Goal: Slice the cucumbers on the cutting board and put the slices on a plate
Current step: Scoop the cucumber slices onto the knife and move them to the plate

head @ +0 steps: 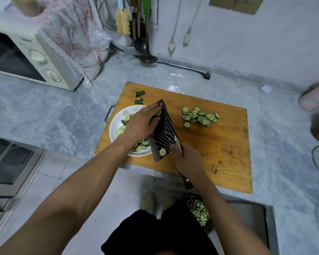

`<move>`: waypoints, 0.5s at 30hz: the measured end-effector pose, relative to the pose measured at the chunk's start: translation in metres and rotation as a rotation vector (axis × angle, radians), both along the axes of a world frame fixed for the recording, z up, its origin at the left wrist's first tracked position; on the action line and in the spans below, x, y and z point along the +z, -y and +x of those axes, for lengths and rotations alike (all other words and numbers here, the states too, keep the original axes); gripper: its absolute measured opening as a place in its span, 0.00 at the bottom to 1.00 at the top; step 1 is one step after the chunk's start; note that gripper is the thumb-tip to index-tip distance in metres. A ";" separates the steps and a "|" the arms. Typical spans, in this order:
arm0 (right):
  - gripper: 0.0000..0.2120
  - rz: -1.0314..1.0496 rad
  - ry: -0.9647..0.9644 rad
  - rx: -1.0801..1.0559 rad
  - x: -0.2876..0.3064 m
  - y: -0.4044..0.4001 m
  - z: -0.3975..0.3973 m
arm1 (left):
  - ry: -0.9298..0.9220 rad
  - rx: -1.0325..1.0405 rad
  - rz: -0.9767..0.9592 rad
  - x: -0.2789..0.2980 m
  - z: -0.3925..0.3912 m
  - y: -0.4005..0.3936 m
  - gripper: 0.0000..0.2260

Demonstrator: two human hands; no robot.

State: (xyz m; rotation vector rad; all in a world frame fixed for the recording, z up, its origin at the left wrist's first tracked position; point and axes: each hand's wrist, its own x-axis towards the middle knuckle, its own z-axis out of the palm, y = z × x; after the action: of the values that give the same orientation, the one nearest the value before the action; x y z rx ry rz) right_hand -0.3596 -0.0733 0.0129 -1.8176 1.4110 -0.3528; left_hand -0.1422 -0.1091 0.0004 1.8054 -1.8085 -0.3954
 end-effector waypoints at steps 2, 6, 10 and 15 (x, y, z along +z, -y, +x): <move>0.18 0.015 0.031 -0.027 -0.001 0.002 -0.003 | 0.042 -0.019 -0.027 -0.006 0.005 -0.013 0.16; 0.17 0.016 0.055 -0.045 0.001 0.003 -0.006 | 0.091 0.012 0.044 -0.014 0.023 -0.035 0.15; 0.16 0.023 0.030 -0.021 0.003 0.008 -0.001 | 0.047 0.091 0.030 -0.003 0.024 -0.037 0.19; 0.17 -0.002 0.034 0.019 0.009 0.010 0.007 | 0.080 0.033 0.017 0.002 0.016 -0.026 0.20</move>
State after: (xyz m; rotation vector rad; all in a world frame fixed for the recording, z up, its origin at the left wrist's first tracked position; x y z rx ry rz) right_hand -0.3523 -0.0832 0.0214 -1.8166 1.3697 -0.3741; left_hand -0.1264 -0.0833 0.0028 1.8847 -1.8315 -0.3306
